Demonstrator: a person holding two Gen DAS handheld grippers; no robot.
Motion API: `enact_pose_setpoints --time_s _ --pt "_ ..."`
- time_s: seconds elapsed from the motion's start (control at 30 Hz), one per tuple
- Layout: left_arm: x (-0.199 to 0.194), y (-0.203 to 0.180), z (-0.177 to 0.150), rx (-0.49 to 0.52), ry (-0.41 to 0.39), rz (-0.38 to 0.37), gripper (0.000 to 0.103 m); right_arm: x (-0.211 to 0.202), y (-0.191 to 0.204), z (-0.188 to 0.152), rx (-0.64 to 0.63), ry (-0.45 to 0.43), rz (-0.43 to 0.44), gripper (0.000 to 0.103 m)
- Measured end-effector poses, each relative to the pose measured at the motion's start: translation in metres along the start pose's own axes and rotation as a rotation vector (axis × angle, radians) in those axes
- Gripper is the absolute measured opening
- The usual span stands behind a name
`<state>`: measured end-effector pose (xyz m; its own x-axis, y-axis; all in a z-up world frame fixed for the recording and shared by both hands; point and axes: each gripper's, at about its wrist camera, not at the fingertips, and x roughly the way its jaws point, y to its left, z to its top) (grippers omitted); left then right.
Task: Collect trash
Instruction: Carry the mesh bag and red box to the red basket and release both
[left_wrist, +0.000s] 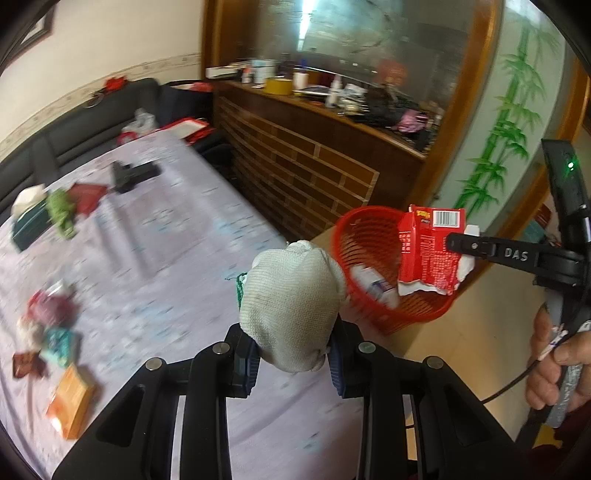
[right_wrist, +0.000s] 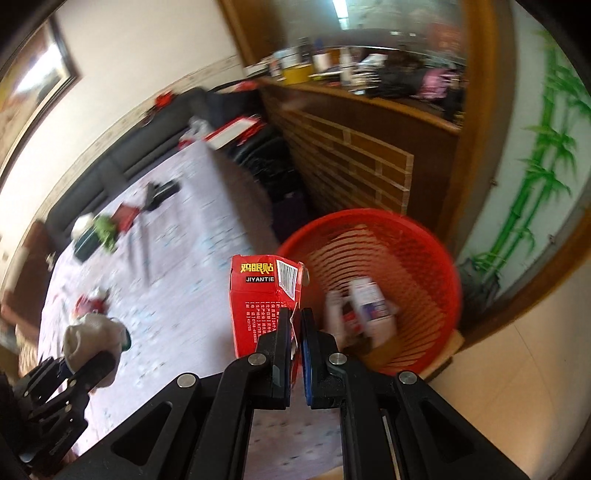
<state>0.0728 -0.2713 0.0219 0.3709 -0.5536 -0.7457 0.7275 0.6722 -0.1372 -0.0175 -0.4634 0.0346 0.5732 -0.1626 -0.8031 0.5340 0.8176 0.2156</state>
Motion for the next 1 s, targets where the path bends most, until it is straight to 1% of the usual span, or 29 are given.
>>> enact_pose_setpoints --time_s 0.1,0.17,0.27,0.4,0.47,0.53,0.57,0.6,0.63,0.7,0.73,0.77,0.83,0.9,1.0 --pt "0.013 -0.023 0.018 0.027 0.013 -0.059 0.03 -0.004 -0.024 0.01 0.038 -0.016 -0.031 0.005" --pt "0.025 -0.04 0.029 0.049 0.019 -0.085 0.03 -0.005 -0.036 0.016 0.053 -0.021 -0.049 0.005" --pt "0.041 -0.059 0.04 0.074 0.032 -0.108 0.03 -0.004 -0.053 0.025 0.068 -0.022 -0.075 0.005" --pt "0.063 -0.082 0.051 0.091 0.056 -0.134 0.03 0.002 -0.064 0.036 0.06 -0.021 -0.096 0.006" --pt "0.07 -0.09 0.054 0.098 0.058 -0.135 0.031 0.005 -0.067 0.041 0.052 -0.018 -0.1 0.006" --pt "0.079 -0.095 0.058 0.1 0.064 -0.129 0.043 0.009 -0.071 0.045 0.047 -0.018 -0.099 0.006" --pt "0.081 -0.094 0.059 0.093 0.068 -0.125 0.047 0.01 -0.072 0.048 0.045 -0.018 -0.093 0.006" --pt "0.082 -0.094 0.06 0.084 0.07 -0.123 0.051 0.012 -0.074 0.05 0.042 -0.016 -0.09 0.009" --pt "0.082 -0.093 0.061 0.074 0.069 -0.122 0.052 0.013 -0.076 0.053 0.043 -0.011 -0.087 0.012" --pt "0.08 -0.09 0.062 0.057 0.064 -0.118 0.054 0.01 -0.081 0.056 0.054 -0.017 -0.059 0.037" --pt "0.079 -0.088 0.061 0.048 0.066 -0.112 0.055 0.007 -0.082 0.057 0.051 -0.028 -0.055 0.041" --pt "0.077 -0.085 0.061 0.036 0.065 -0.107 0.055 0.006 -0.082 0.057 0.044 -0.033 -0.059 0.044" --pt "0.07 -0.079 0.058 0.015 0.057 -0.092 0.056 0.004 -0.083 0.057 0.036 -0.031 -0.067 0.044" --pt "0.063 -0.073 0.052 0.001 0.043 -0.062 0.059 0.004 -0.083 0.055 0.033 -0.02 -0.051 0.044" --pt "0.054 -0.06 0.039 -0.022 0.033 -0.017 0.06 0.007 -0.075 0.047 0.003 0.0 -0.062 0.044"
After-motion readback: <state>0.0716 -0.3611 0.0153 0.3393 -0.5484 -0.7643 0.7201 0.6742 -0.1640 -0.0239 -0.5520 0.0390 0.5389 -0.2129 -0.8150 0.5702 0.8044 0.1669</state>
